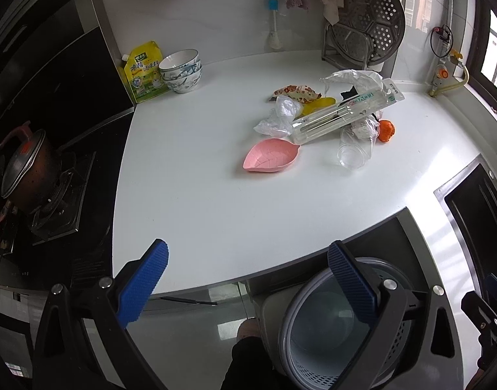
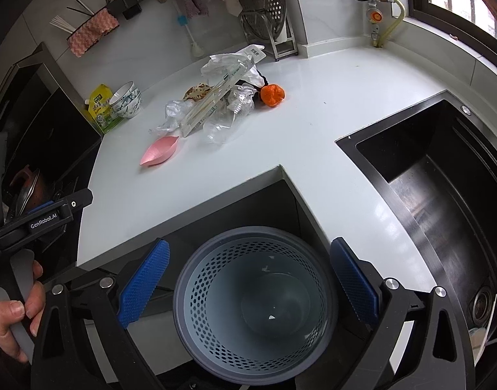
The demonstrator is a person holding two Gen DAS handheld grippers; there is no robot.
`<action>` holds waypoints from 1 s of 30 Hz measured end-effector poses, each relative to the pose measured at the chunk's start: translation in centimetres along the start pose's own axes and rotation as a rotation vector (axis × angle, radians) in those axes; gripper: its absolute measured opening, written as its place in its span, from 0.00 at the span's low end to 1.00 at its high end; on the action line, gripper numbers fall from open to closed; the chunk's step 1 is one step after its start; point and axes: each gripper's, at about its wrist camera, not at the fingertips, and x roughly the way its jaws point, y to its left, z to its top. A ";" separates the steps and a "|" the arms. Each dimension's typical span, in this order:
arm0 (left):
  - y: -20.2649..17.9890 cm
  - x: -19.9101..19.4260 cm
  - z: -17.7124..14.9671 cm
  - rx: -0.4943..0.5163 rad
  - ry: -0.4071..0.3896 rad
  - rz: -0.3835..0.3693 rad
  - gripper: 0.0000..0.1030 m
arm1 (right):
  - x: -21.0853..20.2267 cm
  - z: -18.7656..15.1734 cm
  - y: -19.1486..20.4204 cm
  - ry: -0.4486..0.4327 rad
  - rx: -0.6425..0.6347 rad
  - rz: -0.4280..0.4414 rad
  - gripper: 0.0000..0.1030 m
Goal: Collect trash
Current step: 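Grasp the pink leaf dish with the left tool while the right tool approaches the clear cups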
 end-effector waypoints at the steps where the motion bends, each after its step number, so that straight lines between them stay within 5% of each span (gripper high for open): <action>1: 0.2 0.3 0.0 -0.010 0.000 -0.009 0.94 | 0.5 0.2 -0.1 0.006 -0.005 0.004 0.92; 10: 0.9 4.6 2.1 -0.011 -0.035 -0.081 0.94 | 4.2 3.3 -0.1 -0.010 0.026 0.003 0.92; 16: -0.1 10.0 4.3 0.081 -0.086 -0.186 0.94 | 7.4 4.9 0.0 -0.036 0.110 -0.041 0.92; 30: -0.3 18.7 6.9 0.232 -0.036 -0.273 0.94 | 13.3 7.7 0.4 -0.058 0.267 -0.115 0.92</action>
